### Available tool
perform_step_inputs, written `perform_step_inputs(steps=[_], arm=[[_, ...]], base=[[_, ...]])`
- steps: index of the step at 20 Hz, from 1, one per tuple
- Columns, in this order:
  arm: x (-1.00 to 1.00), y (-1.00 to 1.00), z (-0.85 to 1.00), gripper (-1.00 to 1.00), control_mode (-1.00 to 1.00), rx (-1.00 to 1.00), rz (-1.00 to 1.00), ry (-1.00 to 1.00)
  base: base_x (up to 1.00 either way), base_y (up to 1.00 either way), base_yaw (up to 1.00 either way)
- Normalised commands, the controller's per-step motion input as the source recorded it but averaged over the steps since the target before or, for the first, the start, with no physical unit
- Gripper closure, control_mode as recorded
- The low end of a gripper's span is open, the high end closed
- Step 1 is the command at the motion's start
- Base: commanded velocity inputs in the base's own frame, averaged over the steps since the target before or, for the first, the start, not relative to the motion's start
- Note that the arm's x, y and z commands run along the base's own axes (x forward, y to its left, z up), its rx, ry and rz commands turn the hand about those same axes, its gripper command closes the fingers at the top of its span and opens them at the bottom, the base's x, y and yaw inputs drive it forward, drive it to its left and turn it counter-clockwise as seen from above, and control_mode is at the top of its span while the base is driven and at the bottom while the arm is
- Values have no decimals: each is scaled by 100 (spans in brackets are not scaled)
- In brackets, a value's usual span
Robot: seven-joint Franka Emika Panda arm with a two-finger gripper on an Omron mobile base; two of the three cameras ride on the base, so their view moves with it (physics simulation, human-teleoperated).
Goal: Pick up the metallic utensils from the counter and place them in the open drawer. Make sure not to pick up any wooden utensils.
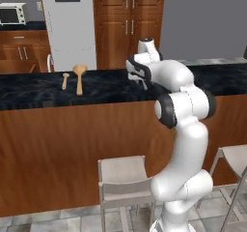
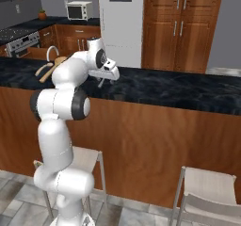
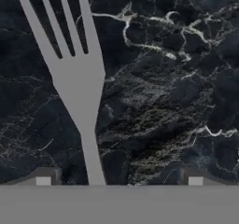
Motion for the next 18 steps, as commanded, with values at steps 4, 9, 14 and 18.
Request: perform_step_inputs(steps=[4, 9, 14, 18], arm=[[14, 19, -44, -100, -100, -5, -3, 22], [0, 11, -90, 100, -100, -11, -2, 4], [-5, 0, -99, 100, -100, -7, -5, 0], [-34, -26, -99, 100, -100, -3, -11, -6]], base=[[0, 0, 0], [0, 0, 0], [0, 0, 0], [0, 0, 0]])
